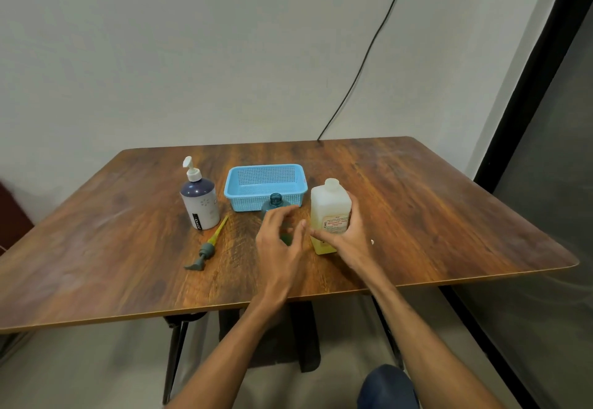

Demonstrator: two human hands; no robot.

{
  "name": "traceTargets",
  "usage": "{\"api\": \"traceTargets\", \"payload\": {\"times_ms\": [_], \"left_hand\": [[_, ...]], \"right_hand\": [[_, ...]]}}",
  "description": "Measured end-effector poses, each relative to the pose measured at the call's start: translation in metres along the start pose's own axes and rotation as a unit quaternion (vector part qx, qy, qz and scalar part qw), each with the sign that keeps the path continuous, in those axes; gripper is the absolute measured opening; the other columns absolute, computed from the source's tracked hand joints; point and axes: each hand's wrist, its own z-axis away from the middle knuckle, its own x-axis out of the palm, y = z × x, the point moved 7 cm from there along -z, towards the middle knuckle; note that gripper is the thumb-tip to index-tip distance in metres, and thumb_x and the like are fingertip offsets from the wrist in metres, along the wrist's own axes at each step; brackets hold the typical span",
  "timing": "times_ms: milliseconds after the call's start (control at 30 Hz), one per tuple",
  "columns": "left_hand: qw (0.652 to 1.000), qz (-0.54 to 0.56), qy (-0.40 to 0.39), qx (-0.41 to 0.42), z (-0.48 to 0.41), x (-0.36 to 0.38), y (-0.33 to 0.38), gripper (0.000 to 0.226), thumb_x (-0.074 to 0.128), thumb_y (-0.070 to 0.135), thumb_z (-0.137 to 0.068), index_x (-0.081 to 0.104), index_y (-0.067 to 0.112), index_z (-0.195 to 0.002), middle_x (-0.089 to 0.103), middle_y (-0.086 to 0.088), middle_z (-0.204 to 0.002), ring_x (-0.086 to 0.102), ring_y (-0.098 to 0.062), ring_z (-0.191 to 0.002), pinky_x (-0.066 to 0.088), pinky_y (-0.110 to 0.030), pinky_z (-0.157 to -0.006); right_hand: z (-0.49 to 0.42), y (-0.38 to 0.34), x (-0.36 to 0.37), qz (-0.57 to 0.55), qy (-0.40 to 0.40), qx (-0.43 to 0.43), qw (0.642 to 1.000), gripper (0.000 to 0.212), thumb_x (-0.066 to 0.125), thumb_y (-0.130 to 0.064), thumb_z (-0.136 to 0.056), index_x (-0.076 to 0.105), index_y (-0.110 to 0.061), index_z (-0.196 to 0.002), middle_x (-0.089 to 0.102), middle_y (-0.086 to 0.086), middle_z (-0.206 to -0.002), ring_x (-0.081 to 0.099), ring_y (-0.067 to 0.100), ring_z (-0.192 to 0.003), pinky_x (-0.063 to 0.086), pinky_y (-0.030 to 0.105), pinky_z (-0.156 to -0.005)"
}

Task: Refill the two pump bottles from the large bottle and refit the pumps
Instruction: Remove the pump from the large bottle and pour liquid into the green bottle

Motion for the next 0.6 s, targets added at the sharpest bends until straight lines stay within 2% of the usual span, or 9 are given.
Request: {"api": "traceTargets", "payload": {"times_ms": [100,167,300,400,500,533,600], "left_hand": [[0.999,-0.016,0.045,-0.018,-0.002,-0.018,-0.014,0.03,0.072,0.021,-0.09,0.063,0.023,-0.119,0.057,0.009,-0.118,0.059,-0.006,-0.104,0.056,-0.023,-0.082],[0.997,-0.028,0.052,-0.042,-0.006,-0.021,-0.026,0.04,0.074,0.026,-0.088,0.057,0.024,-0.125,0.053,0.007,-0.121,0.054,-0.008,-0.11,0.052,-0.025,-0.09],[0.992,-0.066,-0.016,-0.11,-0.013,-0.009,-0.049,0.079,0.081,0.042,-0.08,0.038,0.023,-0.143,0.04,0.002,-0.139,0.037,-0.009,-0.127,0.04,-0.032,-0.105],[0.982,-0.043,-0.085,-0.166,-0.019,-0.009,-0.08,0.099,0.084,0.046,-0.076,0.026,0.024,-0.153,0.035,-0.001,-0.153,0.038,-0.016,-0.138,0.041,-0.039,-0.112],[0.975,-0.028,-0.146,-0.164,-0.021,-0.002,-0.085,0.096,0.083,0.044,-0.078,0.029,0.022,-0.154,0.042,-0.003,-0.156,0.044,-0.02,-0.139,0.043,-0.047,-0.113],[0.974,-0.024,-0.156,-0.16,-0.022,-0.001,-0.085,0.093,0.082,0.044,-0.078,0.031,0.022,-0.153,0.045,-0.003,-0.154,0.047,-0.02,-0.138,0.045,-0.048,-0.112],[0.976,-0.022,-0.155,-0.152,-0.025,-0.004,-0.086,0.09,0.082,0.044,-0.078,0.036,0.022,-0.151,0.05,-0.002,-0.15,0.05,-0.019,-0.134,0.047,-0.047,-0.11]], "right_hand": [[-0.002,-0.001,0.003,0.031,0.042,0.008,0.999,0.096,0.095,-0.022,-0.063,0.039,-0.032,-0.141,0.058,-0.011,-0.124,0.059,0.01,-0.113,0.058,0.038,-0.09],[-0.006,-0.003,0.001,0.043,0.058,0.01,0.997,0.092,0.093,-0.017,-0.066,0.039,-0.029,-0.139,0.057,-0.009,-0.122,0.058,0.009,-0.111,0.057,0.035,-0.088],[-0.011,-0.009,-0.009,0.081,0.062,-0.006,0.995,0.087,0.093,-0.016,-0.064,0.043,-0.034,-0.133,0.058,-0.008,-0.121,0.059,0.011,-0.11,0.058,0.031,-0.084],[-0.019,-0.012,0.013,0.125,0.029,-0.022,0.991,0.091,0.093,-0.016,-0.062,0.045,-0.03,-0.138,0.059,-0.009,-0.123,0.06,0.009,-0.11,0.057,0.026,-0.081],[-0.02,-0.018,0.015,0.163,0.01,-0.036,0.986,0.098,0.091,-0.017,-0.061,0.041,-0.036,-0.143,0.057,-0.015,-0.124,0.059,0.006,-0.108,0.053,0.014,-0.071],[-0.021,-0.021,0.015,0.177,0.006,-0.041,0.983,0.099,0.09,-0.017,-0.061,0.04,-0.036,-0.144,0.056,-0.014,-0.125,0.059,0.008,-0.109,0.053,0.015,-0.072],[-0.024,-0.026,0.015,0.203,-0.001,-0.055,0.978,0.101,0.09,-0.016,-0.061,0.04,-0.034,-0.146,0.056,-0.01,-0.128,0.058,0.013,-0.113,0.058,0.027,-0.079]]}}
